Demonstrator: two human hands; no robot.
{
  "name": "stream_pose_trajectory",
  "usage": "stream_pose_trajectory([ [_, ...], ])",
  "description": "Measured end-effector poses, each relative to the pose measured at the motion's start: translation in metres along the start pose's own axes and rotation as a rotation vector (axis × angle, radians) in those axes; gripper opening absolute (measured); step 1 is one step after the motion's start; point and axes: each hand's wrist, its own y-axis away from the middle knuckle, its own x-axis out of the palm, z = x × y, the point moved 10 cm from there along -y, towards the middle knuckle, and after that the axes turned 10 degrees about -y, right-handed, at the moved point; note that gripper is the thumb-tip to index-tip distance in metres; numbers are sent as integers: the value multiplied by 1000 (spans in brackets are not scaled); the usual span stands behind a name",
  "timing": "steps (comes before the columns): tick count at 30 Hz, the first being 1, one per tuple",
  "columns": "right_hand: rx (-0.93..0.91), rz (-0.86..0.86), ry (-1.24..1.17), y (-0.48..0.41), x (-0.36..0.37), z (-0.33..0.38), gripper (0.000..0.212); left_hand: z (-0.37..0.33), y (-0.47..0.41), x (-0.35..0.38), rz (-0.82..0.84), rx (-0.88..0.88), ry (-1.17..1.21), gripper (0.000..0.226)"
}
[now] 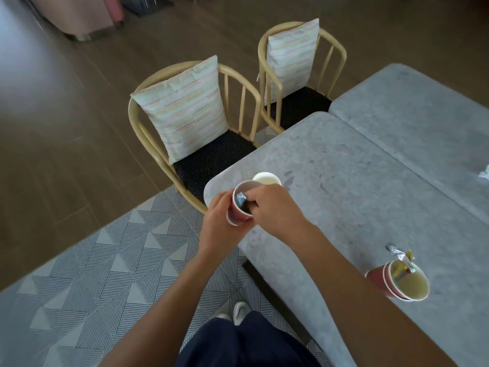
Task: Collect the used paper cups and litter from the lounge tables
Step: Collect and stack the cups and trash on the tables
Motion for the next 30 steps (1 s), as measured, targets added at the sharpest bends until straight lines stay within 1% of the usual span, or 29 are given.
stream_pose_trajectory([
  [1, 29, 86, 26, -1, 7, -3, 26, -2, 1, 0, 2, 16, -4, 54],
  [3, 54, 183, 53, -1, 15, -5, 24, -4, 2, 2, 14, 36, 1, 56],
  [6, 7, 199, 113, -4, 21, -2, 27, -2, 3, 7, 32, 18, 30, 58],
  [8, -9, 122, 124, -5, 16, -2, 29, -1, 2, 10, 52, 3, 43, 59],
  [10, -34, -10, 112, -3, 5, 0, 27, 2, 2, 12, 71, -17, 47, 58],
  [12, -69, -139, 65, 0, -7, 2, 25, 7, 3, 13, 81, -40, 53, 60],
  [14, -71, -227, 6, 2, -19, 0, 26, 11, 4, 16, 93, -66, 61, 64],
  [17, -84, -261, -8, 2, -28, -2, 24, 14, 4, 17, 85, -91, 93, 64],
  [20, -99, -315, -82, 3, -38, -4, 24, 13, 1, 15, 64, -100, 123, 67],
  [22, -95, -377, -160, 6, -47, -8, 24, 14, -3, 13, 49, -109, 131, 60],
  [24, -46, -432, -260, 7, -56, -22, 26, 15, -7, 12, 37, -121, 135, 52],
  [28, 113, -571, -461, 11, -74, -65, 25, 11, -19, 16, 43, -159, 184, 54],
  [30, 165, -603, -498, 13, -76, -86, 25, 8, -28, 22, 52, -173, 181, 56],
])
